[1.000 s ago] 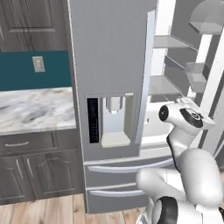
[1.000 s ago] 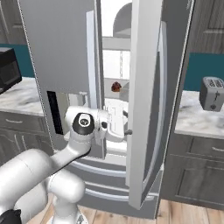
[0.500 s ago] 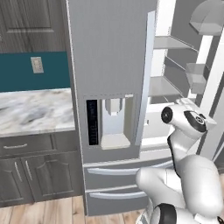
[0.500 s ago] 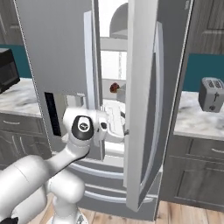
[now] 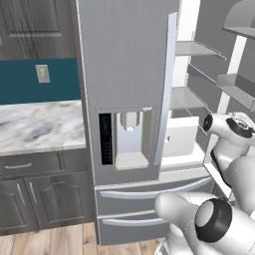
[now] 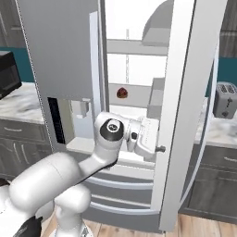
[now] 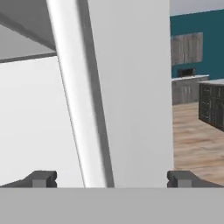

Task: Take the cupcake and cake from the fridge and place them on the empty tray on the dining counter.

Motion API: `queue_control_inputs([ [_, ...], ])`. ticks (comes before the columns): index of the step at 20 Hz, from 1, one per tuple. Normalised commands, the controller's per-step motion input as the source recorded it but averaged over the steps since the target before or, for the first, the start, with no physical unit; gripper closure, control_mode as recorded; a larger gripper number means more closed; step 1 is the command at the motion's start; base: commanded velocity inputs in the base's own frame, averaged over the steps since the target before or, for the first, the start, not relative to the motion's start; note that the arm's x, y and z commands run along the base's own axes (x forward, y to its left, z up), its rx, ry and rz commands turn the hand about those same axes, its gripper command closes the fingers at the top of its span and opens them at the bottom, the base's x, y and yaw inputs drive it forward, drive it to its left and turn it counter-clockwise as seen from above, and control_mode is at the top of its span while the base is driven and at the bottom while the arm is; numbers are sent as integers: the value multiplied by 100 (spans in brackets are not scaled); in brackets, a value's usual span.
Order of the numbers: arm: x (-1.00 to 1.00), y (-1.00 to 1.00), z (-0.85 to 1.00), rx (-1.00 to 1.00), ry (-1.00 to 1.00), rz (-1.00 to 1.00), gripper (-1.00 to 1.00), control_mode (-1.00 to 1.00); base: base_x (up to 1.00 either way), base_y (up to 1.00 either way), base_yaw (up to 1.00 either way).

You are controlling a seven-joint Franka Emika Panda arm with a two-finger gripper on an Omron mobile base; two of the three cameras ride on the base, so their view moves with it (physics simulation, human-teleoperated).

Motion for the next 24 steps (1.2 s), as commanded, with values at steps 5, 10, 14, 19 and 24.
queue_control_inputs([
  [5,0,-76,0,0,7,-26,-100,-100,0,0,0],
  [10,-1,-5,0,0,-1,-2,-100,-100,0,0,0],
  [14,0,15,0,0,-2,10,-100,-100,0,0,0],
  [19,0,48,0,0,-2,19,-100,-100,0,0,0],
  [24,-73,48,30,0,-9,17,-100,-100,0,0,0],
])
